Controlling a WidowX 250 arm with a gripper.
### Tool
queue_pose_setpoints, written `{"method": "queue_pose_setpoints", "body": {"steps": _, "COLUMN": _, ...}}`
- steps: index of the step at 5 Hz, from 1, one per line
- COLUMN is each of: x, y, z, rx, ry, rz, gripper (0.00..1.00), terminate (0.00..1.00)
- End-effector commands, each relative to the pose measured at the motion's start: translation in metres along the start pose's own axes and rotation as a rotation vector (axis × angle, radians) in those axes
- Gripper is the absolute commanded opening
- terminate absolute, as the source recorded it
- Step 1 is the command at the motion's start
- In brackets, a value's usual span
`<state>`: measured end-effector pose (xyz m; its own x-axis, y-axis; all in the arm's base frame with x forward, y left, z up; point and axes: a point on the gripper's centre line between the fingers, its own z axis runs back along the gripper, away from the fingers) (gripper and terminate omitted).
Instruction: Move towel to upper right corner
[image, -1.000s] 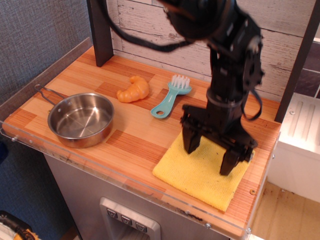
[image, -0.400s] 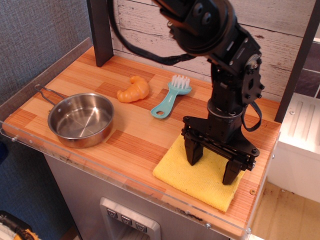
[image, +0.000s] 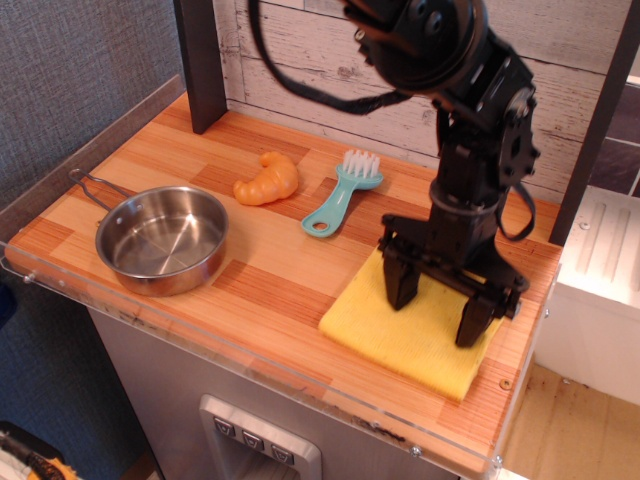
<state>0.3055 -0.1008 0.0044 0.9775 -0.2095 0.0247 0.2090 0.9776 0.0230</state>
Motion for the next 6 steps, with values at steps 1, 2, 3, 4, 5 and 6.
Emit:
{"method": "queue_pose_setpoints", "body": {"steps": 1, "x": 0.044, "y": 0.018, "z": -0.015, "rx": 0.033, "ry": 0.003, "rz": 0.019, "gripper": 1.0, "terminate": 0.0}}
{"method": "queue_pose_setpoints", "body": {"steps": 2, "x": 0.061, "y": 0.023, "z": -0.019, "rx": 0.043, "ry": 0.014, "rz": 0.039, "gripper": 1.0, "terminate": 0.0}}
{"method": "queue_pose_setpoints", "body": {"steps": 3, "x": 0.075, "y": 0.031, "z": -0.019, "rx": 0.072, "ry": 0.01, "rz": 0.061, "gripper": 1.0, "terminate": 0.0}}
{"method": "queue_pose_setpoints", "body": {"steps": 4, "x": 0.082, "y": 0.041, "z": -0.016, "rx": 0.09, "ry": 0.006, "rz": 0.085, "gripper": 1.0, "terminate": 0.0}}
{"method": "queue_pose_setpoints", "body": {"steps": 5, "x": 0.084, "y": 0.042, "z": -0.012, "rx": 0.084, "ry": -0.003, "rz": 0.087, "gripper": 1.0, "terminate": 0.0}}
{"method": "queue_pose_setpoints", "body": {"steps": 6, "x": 0.082, "y": 0.038, "z": 0.012, "rx": 0.059, "ry": -0.065, "rz": 0.075, "gripper": 1.0, "terminate": 0.0}}
